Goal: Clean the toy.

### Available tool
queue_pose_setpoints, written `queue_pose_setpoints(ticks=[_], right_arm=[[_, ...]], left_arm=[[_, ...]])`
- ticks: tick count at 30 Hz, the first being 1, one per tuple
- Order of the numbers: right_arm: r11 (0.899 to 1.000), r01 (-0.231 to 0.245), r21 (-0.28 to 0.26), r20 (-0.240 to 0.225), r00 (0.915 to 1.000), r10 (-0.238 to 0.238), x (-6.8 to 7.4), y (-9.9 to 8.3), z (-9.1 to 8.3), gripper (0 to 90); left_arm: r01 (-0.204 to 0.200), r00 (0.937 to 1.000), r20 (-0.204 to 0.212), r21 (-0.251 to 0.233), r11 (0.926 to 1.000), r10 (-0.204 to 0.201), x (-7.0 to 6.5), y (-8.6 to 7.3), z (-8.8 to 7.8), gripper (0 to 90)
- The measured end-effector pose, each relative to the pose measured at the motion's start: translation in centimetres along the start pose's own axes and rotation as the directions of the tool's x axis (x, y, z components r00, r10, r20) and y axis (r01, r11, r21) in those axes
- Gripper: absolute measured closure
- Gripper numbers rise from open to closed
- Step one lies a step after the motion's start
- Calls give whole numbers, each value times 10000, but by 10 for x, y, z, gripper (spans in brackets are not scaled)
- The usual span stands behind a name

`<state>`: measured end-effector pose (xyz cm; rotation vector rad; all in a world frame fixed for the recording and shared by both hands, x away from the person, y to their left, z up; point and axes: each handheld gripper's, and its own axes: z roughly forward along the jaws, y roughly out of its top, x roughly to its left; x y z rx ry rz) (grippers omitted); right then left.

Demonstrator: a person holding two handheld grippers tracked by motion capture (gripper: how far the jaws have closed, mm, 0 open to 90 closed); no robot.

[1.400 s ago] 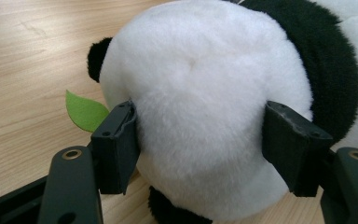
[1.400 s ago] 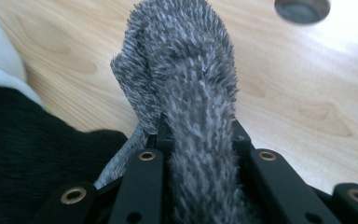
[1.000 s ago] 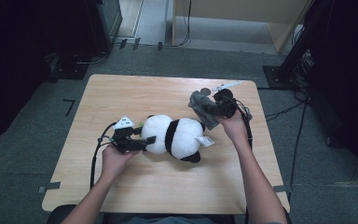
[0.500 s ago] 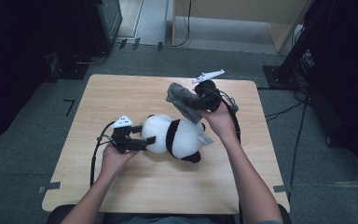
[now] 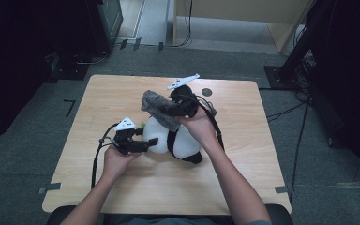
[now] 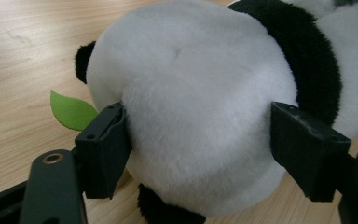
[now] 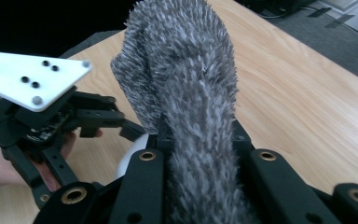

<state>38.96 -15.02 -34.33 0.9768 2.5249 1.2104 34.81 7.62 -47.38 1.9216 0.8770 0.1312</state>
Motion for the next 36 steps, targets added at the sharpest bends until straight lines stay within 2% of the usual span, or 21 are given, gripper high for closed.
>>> queue_pose_setpoints(ticks=[8,11,14,18,25,36], right_arm=[[9990,-211,382,-223,9995,219,1,-10,30,753],[9965,-258,794,54,9997,255,-3,-18,39,753],[9955,-462,822,85,9989,457,-10,-24,40,753],[9946,-722,746,146,9973,713,-18,-33,33,752],[9936,-896,691,472,9951,865,-28,-45,16,752],[9911,-1310,251,884,9878,1284,-44,-65,-19,749]], left_arm=[[20,10000,-69,98,9999,-20,0,0,-1,326],[68,9999,-114,170,9998,-66,0,0,-1,343],[69,9999,-143,185,9998,-66,-1,0,-1,346],[84,9998,-190,190,9998,-80,-1,1,-1,349],[104,9997,-218,212,9997,-99,-2,1,-1,352],[125,9996,-244,227,9997,-119,-2,1,-1,361]])
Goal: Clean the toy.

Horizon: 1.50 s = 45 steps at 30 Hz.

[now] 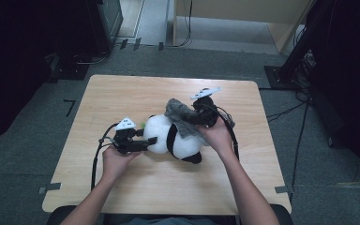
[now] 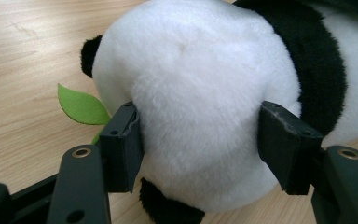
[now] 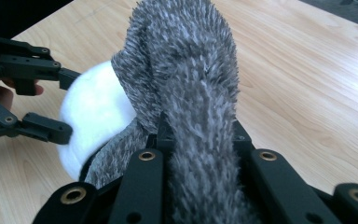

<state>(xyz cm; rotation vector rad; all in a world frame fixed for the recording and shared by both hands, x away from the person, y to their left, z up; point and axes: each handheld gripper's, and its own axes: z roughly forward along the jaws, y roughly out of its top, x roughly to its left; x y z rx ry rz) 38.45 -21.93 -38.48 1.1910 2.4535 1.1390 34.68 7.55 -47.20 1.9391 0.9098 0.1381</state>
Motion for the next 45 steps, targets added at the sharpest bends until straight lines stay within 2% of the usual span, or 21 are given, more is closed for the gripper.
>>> queue_pose_setpoints(ticks=[7,14,20,28,33,40,45], right_arm=[[9988,-416,-264,285,9987,424,-17,-13,-19,749],[9951,-842,-514,469,9951,866,-31,-28,-31,749],[9897,-1307,-586,567,9893,1340,-43,-41,-33,750],[9843,-1746,-239,776,9813,1760,-57,-57,-24,751],[9846,-1695,-427,755,9821,1723,-56,-54,-30,751],[9843,-1501,-926,473,9868,1549,-50,-33,-50,751],[9885,-992,-1139,273,9943,1029,-35,-10,-56,751]], left_arm=[[32,10000,39,18,10000,-32,1,0,0,362],[51,10000,70,-6,10000,-51,1,-1,0,361],[44,9999,91,-4,10000,-44,1,-1,0,361],[46,9999,91,14,10000,-46,2,-1,0,361],[43,10000,86,41,10000,-43,2,-1,0,361],[43,10000,39,19,10000,-43,1,-1,0,360],[101,9999,35,-42,9999,-101,1,-1,0,359]])
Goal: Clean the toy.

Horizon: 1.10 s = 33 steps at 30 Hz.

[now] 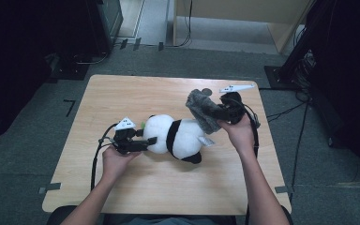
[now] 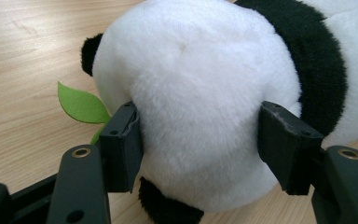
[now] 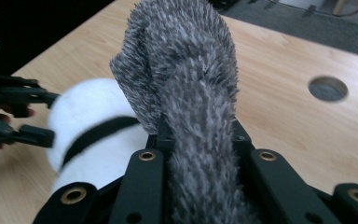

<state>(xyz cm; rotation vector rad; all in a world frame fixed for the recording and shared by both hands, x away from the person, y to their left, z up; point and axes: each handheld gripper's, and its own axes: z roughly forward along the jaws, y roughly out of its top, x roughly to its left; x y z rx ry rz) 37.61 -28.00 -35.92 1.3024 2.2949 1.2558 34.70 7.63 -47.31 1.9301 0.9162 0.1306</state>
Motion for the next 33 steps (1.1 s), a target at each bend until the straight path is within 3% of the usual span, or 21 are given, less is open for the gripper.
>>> queue_pose_setpoints(ticks=[8,16,25,33], right_arm=[[9952,956,208,-608,9937,-942,39,35,25,750],[9873,1528,435,-1081,9832,-1474,71,56,58,750],[9860,1501,728,-1444,9798,-1384,93,59,97,747],[9730,1684,1576,-1399,9792,-1468,95,41,121,747]], left_arm=[[-16,10000,-7,-20,10000,16,0,0,0,357],[-67,10000,-32,-5,10000,67,0,0,0,356],[-108,9999,-49,-3,9999,108,0,0,0,355],[-119,9999,-48,22,9999,119,0,0,-1,354]])
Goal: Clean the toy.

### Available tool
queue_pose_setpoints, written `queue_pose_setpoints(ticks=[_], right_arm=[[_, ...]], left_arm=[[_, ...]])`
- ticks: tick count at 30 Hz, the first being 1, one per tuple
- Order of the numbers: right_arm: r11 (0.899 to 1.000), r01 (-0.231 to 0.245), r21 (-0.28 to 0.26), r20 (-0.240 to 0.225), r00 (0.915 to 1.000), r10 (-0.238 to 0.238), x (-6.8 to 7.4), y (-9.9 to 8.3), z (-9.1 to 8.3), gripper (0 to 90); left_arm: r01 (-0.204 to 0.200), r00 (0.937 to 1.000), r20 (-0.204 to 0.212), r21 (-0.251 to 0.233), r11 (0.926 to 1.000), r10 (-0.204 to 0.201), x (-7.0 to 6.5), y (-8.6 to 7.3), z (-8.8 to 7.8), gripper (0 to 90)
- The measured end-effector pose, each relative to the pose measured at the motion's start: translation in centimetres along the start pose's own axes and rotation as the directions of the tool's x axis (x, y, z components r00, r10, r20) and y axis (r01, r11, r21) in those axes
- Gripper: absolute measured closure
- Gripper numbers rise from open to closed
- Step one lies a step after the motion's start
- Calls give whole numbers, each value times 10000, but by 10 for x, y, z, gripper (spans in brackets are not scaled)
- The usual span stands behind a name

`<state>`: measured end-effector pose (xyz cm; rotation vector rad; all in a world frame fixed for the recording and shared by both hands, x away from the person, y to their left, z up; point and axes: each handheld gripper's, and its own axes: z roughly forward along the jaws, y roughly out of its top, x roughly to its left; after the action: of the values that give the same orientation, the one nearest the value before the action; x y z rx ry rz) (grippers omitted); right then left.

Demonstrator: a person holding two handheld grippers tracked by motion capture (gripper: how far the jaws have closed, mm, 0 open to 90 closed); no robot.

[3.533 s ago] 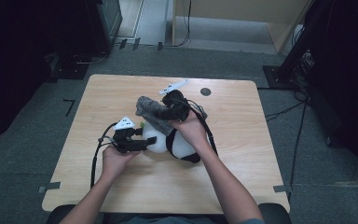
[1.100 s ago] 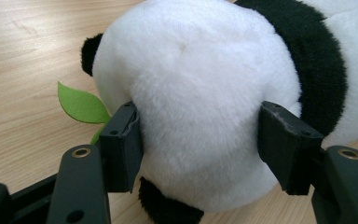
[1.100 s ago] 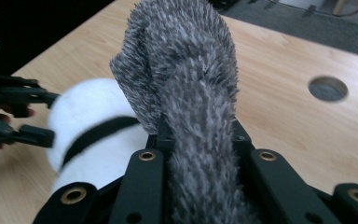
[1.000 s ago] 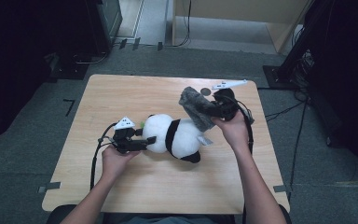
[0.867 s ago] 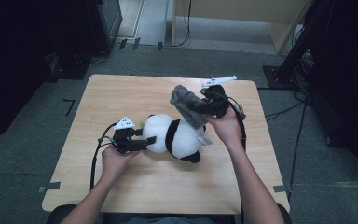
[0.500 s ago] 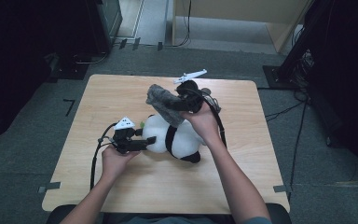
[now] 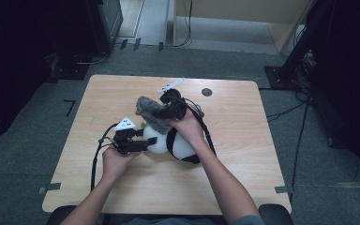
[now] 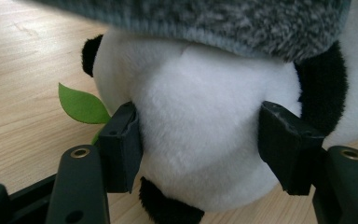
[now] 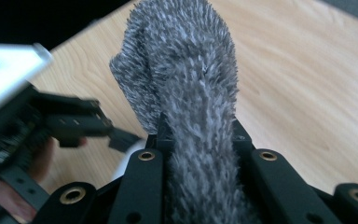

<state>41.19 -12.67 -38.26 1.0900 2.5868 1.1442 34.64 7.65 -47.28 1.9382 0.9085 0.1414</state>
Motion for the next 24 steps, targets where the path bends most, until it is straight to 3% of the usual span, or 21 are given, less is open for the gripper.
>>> queue_pose_setpoints(ticks=[7,15,24], right_arm=[[9998,-204,-25,83,9998,205,-12,-18,-6,743],[9992,-399,28,682,9969,396,-28,-37,-33,742],[9946,-833,-624,949,9915,890,-44,-63,-70,740]], left_arm=[[11,10000,-26,-17,10000,-11,0,0,0,356],[27,10000,-12,-27,10000,-27,0,0,1,356],[57,10000,-8,-38,10000,-57,0,0,1,357]])
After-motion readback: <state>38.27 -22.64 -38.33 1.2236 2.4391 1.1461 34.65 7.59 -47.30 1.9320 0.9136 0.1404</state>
